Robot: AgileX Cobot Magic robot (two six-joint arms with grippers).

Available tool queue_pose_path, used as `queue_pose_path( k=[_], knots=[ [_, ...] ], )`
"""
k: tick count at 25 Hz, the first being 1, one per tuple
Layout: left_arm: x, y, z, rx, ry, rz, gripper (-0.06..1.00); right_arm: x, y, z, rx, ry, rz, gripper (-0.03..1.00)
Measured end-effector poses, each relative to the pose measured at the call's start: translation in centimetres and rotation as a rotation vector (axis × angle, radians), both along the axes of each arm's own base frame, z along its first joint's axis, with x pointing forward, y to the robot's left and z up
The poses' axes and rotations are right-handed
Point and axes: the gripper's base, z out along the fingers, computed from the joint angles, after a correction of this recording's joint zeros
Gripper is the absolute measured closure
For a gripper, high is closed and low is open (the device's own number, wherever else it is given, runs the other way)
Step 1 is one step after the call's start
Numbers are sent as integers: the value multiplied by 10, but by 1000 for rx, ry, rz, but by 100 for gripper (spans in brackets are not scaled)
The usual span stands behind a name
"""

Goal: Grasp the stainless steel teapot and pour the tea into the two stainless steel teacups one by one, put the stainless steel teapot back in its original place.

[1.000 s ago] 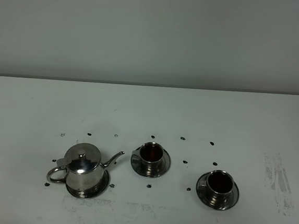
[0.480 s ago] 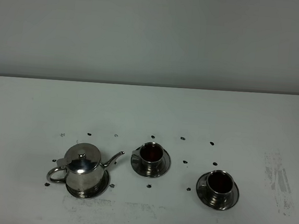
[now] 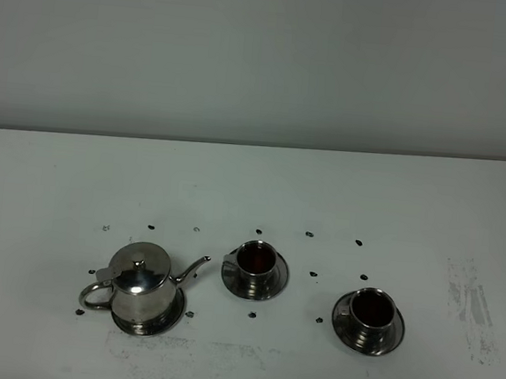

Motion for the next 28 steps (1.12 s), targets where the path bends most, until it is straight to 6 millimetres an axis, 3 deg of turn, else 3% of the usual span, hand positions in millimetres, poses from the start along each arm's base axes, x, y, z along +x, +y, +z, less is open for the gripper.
queue_pose_path(
  k=[28],
  knots=[
    [0,0,0,0,2,0,56,-1,0,0,1,0,40,72]
  ],
)
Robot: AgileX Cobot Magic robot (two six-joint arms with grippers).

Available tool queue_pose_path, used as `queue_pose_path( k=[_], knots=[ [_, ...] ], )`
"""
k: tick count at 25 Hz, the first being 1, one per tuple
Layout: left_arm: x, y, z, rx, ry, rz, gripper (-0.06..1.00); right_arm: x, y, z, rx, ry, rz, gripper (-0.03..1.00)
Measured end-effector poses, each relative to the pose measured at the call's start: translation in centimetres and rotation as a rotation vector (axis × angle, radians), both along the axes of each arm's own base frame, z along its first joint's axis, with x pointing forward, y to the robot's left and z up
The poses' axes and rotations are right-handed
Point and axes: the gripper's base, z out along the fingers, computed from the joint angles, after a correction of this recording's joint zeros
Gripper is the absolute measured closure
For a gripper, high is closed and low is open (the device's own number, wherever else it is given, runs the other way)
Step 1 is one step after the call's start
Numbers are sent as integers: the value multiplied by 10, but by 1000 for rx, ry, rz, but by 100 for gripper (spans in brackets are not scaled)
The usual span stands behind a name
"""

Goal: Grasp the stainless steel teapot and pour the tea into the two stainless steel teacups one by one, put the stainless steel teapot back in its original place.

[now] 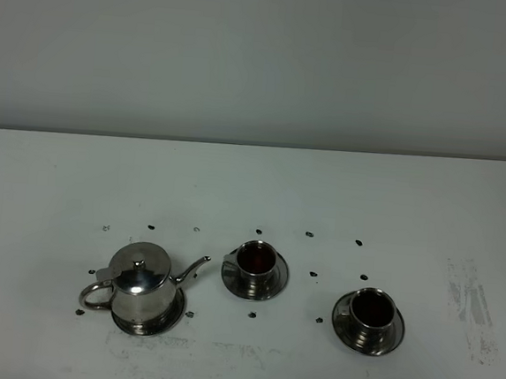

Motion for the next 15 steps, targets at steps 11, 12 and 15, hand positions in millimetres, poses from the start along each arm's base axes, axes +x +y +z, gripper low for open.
queue_pose_path(
  k=[11,12,15],
  knots=[
    [0,0,0,0,0,0,56,0,0,0,0,0,0,72],
    [0,0,0,0,0,0,56,0,0,0,0,0,0,72],
    [0,0,0,0,0,0,56,0,0,0,0,0,0,72]
  ],
)
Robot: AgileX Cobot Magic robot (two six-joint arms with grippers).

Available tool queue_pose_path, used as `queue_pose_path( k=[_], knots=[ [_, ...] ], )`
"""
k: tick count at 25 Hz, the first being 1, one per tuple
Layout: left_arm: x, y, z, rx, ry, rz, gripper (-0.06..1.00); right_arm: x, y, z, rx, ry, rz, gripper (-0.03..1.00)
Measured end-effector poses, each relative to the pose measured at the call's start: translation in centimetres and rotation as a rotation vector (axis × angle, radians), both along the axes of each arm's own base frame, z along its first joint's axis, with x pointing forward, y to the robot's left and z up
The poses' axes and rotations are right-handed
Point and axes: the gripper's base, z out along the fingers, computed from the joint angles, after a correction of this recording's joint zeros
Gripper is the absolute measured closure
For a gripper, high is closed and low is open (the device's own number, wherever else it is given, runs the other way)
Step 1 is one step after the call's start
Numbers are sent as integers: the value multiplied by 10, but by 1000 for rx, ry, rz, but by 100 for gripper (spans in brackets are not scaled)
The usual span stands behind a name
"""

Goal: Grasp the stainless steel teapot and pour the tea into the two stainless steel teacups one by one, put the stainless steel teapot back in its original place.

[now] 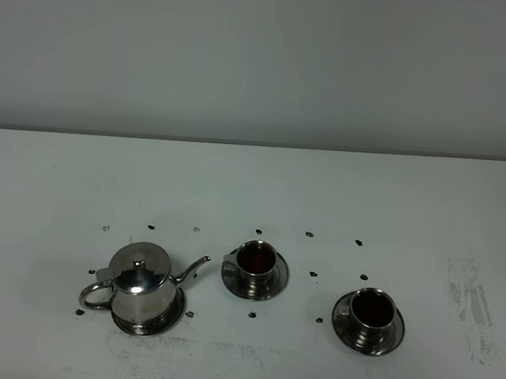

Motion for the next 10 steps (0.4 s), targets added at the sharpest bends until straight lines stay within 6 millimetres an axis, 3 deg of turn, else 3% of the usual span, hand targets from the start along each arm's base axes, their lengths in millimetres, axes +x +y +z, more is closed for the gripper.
queue_pose_path(
  k=[10],
  knots=[
    [0,0,0,-1,0,1,56,0,0,0,0,0,0,72]
  ],
)
